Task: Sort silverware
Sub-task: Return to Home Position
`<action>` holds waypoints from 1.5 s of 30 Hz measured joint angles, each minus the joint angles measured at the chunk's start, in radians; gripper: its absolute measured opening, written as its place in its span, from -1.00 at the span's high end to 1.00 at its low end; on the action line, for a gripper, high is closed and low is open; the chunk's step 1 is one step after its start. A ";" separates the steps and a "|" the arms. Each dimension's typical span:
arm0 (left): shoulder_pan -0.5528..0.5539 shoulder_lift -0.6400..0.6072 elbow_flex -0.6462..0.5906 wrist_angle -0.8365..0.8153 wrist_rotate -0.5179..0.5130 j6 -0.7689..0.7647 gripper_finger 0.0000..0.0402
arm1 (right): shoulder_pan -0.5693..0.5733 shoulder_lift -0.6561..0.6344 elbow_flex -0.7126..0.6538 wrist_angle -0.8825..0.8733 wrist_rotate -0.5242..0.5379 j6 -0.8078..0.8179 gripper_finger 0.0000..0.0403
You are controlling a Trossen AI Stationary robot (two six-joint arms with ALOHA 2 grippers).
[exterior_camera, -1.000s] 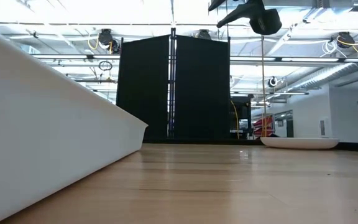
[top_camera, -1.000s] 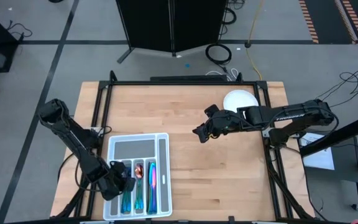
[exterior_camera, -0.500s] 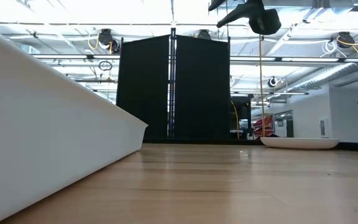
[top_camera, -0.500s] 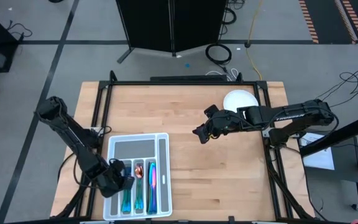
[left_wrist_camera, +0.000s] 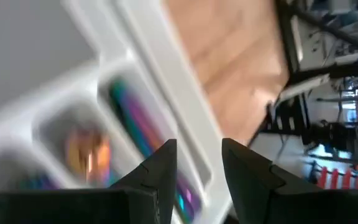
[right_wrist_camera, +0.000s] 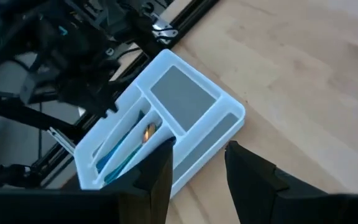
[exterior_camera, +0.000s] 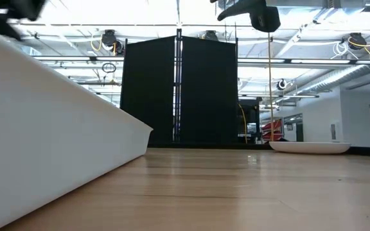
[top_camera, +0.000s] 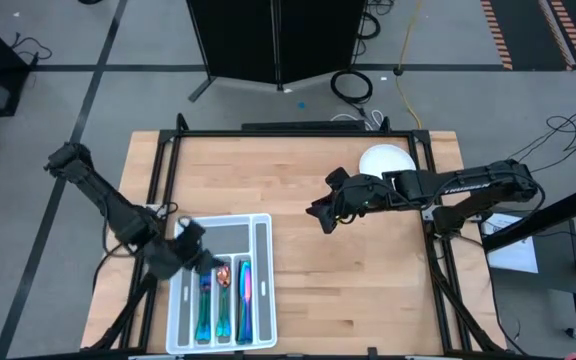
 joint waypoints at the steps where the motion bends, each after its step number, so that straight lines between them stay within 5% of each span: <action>1: 0.035 -0.015 0.000 0.004 -0.005 0.061 0.36 | -0.003 0.000 0.000 0.005 0.000 -0.016 0.34; 6: 0.234 -0.045 0.000 0.119 -0.017 0.440 0.36 | -0.017 0.000 0.000 0.014 0.035 -0.106 0.34; 11: 0.420 -0.045 0.000 0.401 -0.010 0.892 0.36 | -0.045 0.000 0.000 0.081 0.007 -0.176 0.34; 15: 0.573 -0.045 0.000 0.621 0.015 1.090 0.36 | -0.087 0.000 0.000 0.162 -0.006 -0.259 0.34; 21: 0.801 -0.087 0.000 0.764 0.198 1.304 0.36 | -0.170 -0.011 0.000 0.209 -0.111 -0.400 0.34; 33: 1.124 -0.440 0.000 0.446 0.283 1.403 0.36 | -0.301 -0.237 0.000 0.009 -0.125 -0.575 0.34; 39: 1.188 -0.638 0.000 0.183 0.266 1.403 0.36 | -0.319 -0.359 0.000 -0.154 -0.085 -0.640 0.34; 45: 1.195 -0.813 0.000 -0.006 0.214 1.395 0.36 | -0.319 -0.501 -0.161 -0.021 -0.073 -0.619 0.34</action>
